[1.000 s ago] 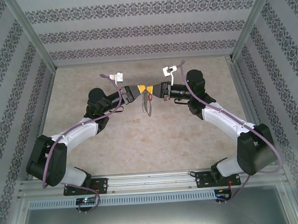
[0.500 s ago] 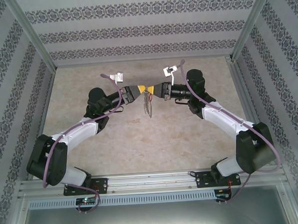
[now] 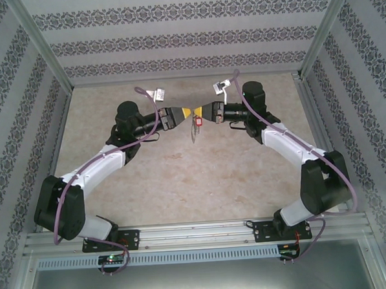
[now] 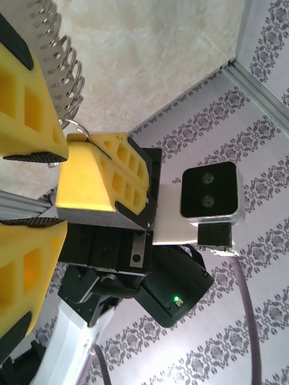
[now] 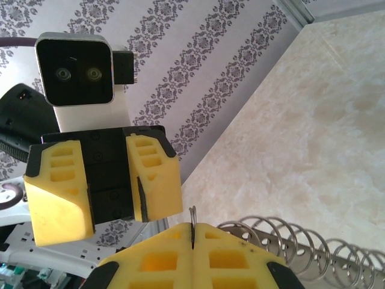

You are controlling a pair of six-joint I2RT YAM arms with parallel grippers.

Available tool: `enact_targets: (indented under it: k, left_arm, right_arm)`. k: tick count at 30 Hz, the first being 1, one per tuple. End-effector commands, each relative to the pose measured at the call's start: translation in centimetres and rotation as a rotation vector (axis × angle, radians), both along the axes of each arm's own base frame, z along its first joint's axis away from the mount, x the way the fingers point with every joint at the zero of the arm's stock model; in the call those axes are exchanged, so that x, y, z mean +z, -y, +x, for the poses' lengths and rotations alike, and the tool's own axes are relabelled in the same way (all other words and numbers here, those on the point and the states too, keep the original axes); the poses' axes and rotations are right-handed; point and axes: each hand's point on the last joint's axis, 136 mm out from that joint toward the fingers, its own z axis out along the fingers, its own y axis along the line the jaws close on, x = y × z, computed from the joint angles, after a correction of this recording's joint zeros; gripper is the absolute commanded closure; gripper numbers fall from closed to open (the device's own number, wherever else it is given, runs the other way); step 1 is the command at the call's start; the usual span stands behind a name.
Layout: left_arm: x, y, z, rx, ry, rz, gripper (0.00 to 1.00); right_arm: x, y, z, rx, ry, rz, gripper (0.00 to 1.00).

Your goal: Put the keys on the keyring

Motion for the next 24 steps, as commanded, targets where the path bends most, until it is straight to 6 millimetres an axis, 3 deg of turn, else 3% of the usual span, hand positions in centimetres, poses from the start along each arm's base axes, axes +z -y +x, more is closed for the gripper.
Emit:
enact_targets:
  k: [1, 8, 24]
  left_arm:
    - [-0.3, -0.4, 0.0, 0.001, 0.027, 0.063, 0.68]
    - [-1.0, -0.4, 0.3, -0.012, 0.015, 0.080, 0.67]
    - [-0.2, 0.4, 1.2, -0.044, 0.002, -0.010, 0.68]
  right_arm:
    - [1.5, -0.1, -0.2, 0.050, 0.067, 0.014, 1.00]
    - [1.4, -0.2, -0.6, 0.077, 0.054, 0.016, 1.00]
    - [1.2, -1.4, -1.1, 0.118, 0.052, 0.018, 1.00]
